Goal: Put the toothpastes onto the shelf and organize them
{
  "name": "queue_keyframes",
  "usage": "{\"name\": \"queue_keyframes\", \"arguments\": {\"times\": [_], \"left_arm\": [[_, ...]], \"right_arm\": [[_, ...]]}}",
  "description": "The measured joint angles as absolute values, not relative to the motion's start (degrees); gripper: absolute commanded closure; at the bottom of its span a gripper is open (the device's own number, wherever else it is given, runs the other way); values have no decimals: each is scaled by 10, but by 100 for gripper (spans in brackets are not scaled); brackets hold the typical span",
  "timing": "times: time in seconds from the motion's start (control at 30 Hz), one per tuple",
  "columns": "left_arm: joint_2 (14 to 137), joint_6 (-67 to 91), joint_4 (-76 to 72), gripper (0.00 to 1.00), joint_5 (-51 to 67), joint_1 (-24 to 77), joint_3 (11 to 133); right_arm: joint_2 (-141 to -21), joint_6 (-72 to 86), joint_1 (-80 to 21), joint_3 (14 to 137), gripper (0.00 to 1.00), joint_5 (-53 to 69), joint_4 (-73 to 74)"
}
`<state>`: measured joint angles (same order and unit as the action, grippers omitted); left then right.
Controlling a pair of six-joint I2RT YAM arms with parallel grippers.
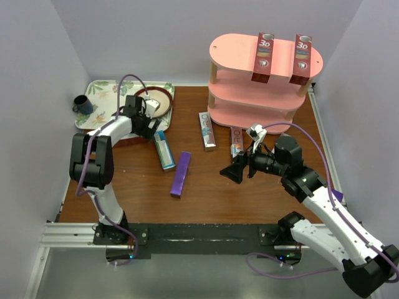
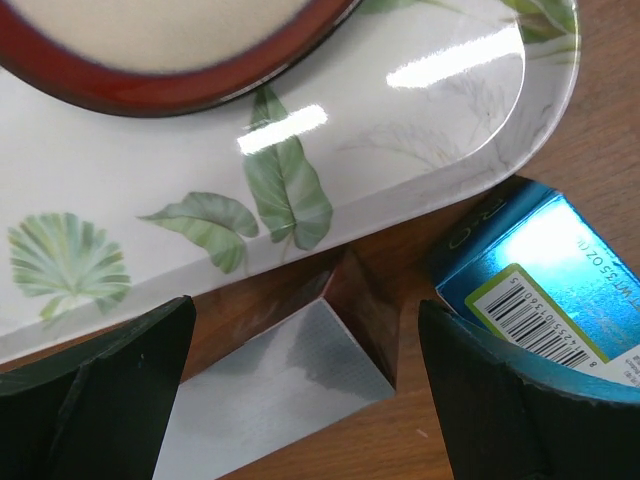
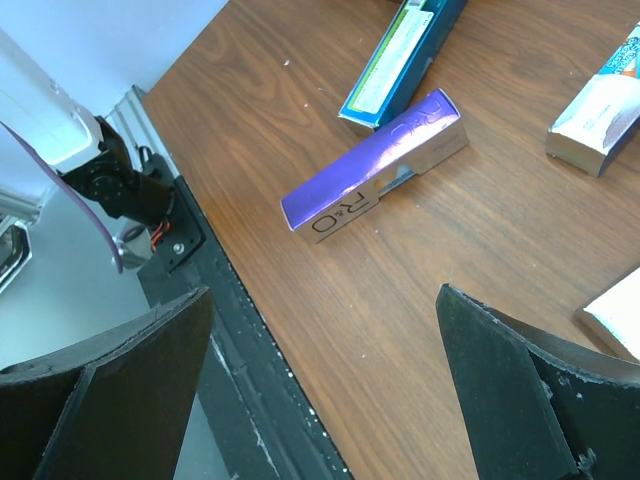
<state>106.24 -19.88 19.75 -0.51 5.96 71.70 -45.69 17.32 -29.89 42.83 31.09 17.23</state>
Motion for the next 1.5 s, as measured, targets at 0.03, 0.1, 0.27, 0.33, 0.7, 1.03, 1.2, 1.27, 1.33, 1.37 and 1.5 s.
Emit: {"name": "queue_keyframes", "arguments": {"times": [0.03,0.1,0.27,0.33,0.7,1.03,1.2,1.27,1.33,1.37,1.5], "left_arm": [[1068,-194,201,3,0,58,717],[1075,-187,207,3,5,55,717],[1075,-164,228,4,4,53,717],[1066,-154,231,5,-3,53,710],[1008,-57,253,1,-71,53,684],[956,193,304,0,-197,78,689],[961,280,347,0,-273,98,708],[962,309,361,0,-300,94,709],[961,332,368,0,-317,84,707],[960,339,368,0,-322,79,704],[952,369,366,0,-336,52,686]], "right_arm": [[-457,173,-299,428,2,311,172],[-457,173,-299,428,2,311,172],[-457,173,-299,426,2,311,172],[-457,173,-299,426,2,311,172],[-457,173,-300,422,2,311,171],[-457,173,-300,418,2,311,171],[-456,170,-301,417,2,310,171],[-455,169,-302,417,2,310,171],[-453,169,-304,417,2,310,171],[-452,169,-304,417,2,310,171],[-448,168,-305,415,2,310,171]]}}
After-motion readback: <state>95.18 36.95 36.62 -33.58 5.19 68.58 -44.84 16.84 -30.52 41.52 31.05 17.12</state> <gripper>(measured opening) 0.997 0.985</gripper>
